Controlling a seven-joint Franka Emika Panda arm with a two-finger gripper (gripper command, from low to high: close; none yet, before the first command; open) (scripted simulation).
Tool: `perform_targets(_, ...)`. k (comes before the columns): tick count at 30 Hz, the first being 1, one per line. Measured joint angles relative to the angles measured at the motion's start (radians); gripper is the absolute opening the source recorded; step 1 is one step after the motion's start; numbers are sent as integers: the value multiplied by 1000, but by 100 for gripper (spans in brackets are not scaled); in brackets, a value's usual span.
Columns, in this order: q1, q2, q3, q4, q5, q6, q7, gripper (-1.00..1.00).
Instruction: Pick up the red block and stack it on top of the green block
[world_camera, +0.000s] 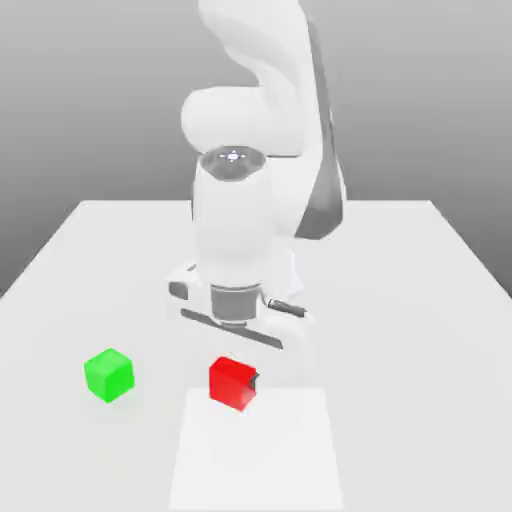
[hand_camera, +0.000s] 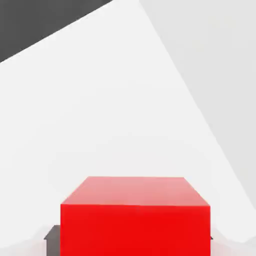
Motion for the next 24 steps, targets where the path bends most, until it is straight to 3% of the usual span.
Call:
perform_targets(8,-263,-122,-190,-25,-59,-95,65,-100)
perform_targets(14,-264,61,-206,-20,34,81,2,-100)
perform_targets(15,-272,94,-192,-18,57,111,-14,100)
perform_targets(21,-275,110,-187,-18,71,126,-24,100)
perform_targets(24,-286,46,-193,-20,26,66,8,100)
